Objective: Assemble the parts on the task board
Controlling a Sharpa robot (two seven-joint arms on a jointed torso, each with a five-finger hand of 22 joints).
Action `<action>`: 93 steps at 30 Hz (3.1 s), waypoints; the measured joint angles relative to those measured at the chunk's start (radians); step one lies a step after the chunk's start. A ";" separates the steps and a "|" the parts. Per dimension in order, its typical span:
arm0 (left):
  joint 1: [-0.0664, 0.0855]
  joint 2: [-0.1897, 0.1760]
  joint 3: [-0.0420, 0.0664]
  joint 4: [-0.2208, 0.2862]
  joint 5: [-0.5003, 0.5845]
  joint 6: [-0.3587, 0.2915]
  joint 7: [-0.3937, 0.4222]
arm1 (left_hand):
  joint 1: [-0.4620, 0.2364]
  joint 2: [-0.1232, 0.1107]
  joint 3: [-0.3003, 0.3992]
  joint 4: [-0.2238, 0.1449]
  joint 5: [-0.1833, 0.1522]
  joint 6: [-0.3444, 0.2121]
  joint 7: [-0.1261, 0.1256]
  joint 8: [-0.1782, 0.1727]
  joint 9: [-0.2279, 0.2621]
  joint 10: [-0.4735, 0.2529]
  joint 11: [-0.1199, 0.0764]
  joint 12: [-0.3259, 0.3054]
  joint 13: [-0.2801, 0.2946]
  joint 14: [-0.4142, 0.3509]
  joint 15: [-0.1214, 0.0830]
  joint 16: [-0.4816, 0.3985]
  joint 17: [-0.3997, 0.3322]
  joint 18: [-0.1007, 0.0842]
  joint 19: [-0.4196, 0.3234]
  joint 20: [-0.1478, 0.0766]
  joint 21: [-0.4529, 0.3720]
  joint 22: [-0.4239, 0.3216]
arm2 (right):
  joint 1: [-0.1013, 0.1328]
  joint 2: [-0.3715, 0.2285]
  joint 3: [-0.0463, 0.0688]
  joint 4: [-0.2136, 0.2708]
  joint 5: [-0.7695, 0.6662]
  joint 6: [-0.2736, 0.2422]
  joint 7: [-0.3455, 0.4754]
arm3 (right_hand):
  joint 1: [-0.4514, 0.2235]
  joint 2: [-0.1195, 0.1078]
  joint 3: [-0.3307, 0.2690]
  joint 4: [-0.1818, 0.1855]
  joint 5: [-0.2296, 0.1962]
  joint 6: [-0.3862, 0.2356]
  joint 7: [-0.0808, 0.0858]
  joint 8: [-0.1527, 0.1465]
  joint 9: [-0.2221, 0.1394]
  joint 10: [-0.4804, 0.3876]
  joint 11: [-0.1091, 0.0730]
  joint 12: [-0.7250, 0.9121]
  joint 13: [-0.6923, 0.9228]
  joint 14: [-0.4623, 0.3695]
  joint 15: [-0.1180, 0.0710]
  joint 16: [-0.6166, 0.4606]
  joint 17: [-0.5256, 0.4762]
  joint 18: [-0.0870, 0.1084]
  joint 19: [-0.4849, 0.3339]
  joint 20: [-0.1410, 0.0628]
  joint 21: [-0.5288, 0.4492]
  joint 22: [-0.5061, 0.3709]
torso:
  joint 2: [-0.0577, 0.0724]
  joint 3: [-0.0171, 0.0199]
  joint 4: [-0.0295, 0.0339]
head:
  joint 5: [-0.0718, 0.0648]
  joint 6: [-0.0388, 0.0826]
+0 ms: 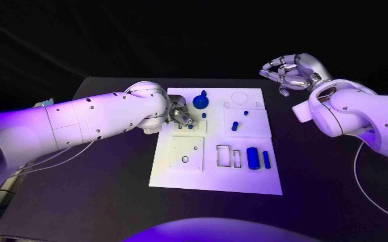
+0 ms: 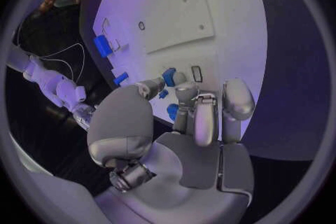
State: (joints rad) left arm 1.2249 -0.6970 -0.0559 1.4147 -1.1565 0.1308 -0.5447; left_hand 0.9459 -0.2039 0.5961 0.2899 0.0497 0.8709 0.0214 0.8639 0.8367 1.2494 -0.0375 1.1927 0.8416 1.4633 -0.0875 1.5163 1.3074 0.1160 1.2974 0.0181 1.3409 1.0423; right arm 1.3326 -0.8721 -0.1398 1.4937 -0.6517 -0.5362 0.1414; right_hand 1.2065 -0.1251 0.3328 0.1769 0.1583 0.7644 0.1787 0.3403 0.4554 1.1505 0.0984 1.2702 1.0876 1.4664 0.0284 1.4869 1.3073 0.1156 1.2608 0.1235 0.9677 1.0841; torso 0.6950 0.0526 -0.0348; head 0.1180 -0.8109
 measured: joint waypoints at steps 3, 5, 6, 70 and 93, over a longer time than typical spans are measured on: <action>0.000 -0.001 0.000 0.000 0.000 0.000 0.000 | -0.008 0.003 -0.026 0.001 0.000 0.000 0.000 0.000 -0.001 0.000 0.000 0.000 0.000 0.000 0.000 0.000 0.000 0.000 0.000 0.000 0.000 0.000 | 0.000 0.000 0.000 0.000 0.000 0.000 0.000 | 0.000 0.000 -0.003 0.003 0.000 -0.002 -0.002 0.000 0.000 0.000 0.000 0.000 -0.001 0.000 0.000 0.000 0.000 0.000 0.000 0.000 0.000 -0.001 | 0.000 0.0000 -0.0004 | 0.000 0.000; 0.000 -0.001 0.000 0.001 0.000 -0.001 0.000 | -0.013 0.005 -0.034 0.001 0.000 0.000 0.000 0.000 -0.001 0.000 0.000 0.000 0.000 0.000 0.000 0.000 0.000 0.000 0.000 0.000 0.000 0.000 | 0.000 0.000 0.000 0.000 0.000 0.000 0.000 | 0.000 0.000 -0.006 0.006 0.000 -0.004 -0.004 0.000 0.000 0.000 0.000 0.000 -0.001 0.000 0.000 0.000 0.000 0.000 0.000 0.000 -0.004 -0.002 | 0.000 0.0001 -0.0004 | 0.000 0.001; 0.000 -0.002 0.000 0.001 0.000 -0.001 0.000 | -0.014 0.007 -0.038 0.002 0.000 0.000 0.000 0.000 -0.001 0.000 0.000 0.000 0.000 0.000 0.000 0.000 0.000 0.000 0.000 0.000 0.000 0.000 | 0.000 0.000 0.000 0.000 0.000 0.000 0.000 | 0.000 0.000 -0.007 0.007 0.000 -0.004 -0.004 0.000 0.000 0.000 0.000 0.000 -0.001 0.000 0.000 0.000 0.000 0.000 0.000 0.000 -0.004 -0.002 | 0.000 0.0001 -0.0004 | 0.000 0.001; 0.084 0.111 0.045 -0.341 0.019 0.130 0.015 | 0.076 0.052 -0.181 0.005 0.000 -0.127 0.087 -0.229 -0.175 -0.086 0.068 -0.055 -0.127 0.003 0.050 -0.016 0.000 0.000 -0.029 0.050 -0.023 -0.057 | -0.008 0.013 0.000 -0.021 0.002 0.000 0.001 | 0.000 0.000 -0.017 0.017 0.010 -0.011 -0.004 0.012 0.000 -0.004 -0.004 0.004 -0.006 0.000 0.000 0.000 0.000 0.000 0.000 0.000 -0.004 0.000 | 0.002 -0.0017 0.0000 | -0.002 0.017; 0.081 0.118 0.041 -0.347 0.035 0.191 0.032 | 0.160 0.091 -0.158 -0.009 0.000 -0.075 0.071 -0.213 -0.192 -0.092 0.063 -0.055 -0.121 0.003 0.050 -0.016 0.000 0.000 -0.029 0.050 -0.023 -0.052 | -0.009 0.016 0.000 -0.024 0.004 -0.001 0.002 | 0.000 0.000 -0.021 0.021 0.014 -0.014 -0.001 0.012 0.000 -0.004 -0.004 0.004 -0.006 0.000 0.000 0.000 0.000 0.000 0.000 0.000 -0.004 0.000 | 0.000 0.0000 0.0010 | 0.003 0.010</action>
State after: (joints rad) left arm 1.3060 -0.5790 -0.0152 1.0674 -1.1219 0.3219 -0.5124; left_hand 1.1056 -0.1130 0.4376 0.2814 0.0497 0.7960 0.0929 0.6508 0.6449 1.1578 0.0251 1.1378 0.7202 1.4667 -0.0371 1.5006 1.3073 0.1163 1.2684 0.0682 1.3177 0.9901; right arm 1.3233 -0.8563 -0.1399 1.4694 -0.6473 -0.5375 0.1430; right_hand 1.2068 -0.1252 0.3120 0.1976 0.1724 0.7506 0.1781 0.3518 0.4551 1.1469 0.0948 1.2743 1.0817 1.4664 0.0284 1.4869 1.3076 0.1156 1.2607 0.1235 0.9641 1.0842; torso 0.6945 0.0526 -0.0338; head 0.1214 -0.8009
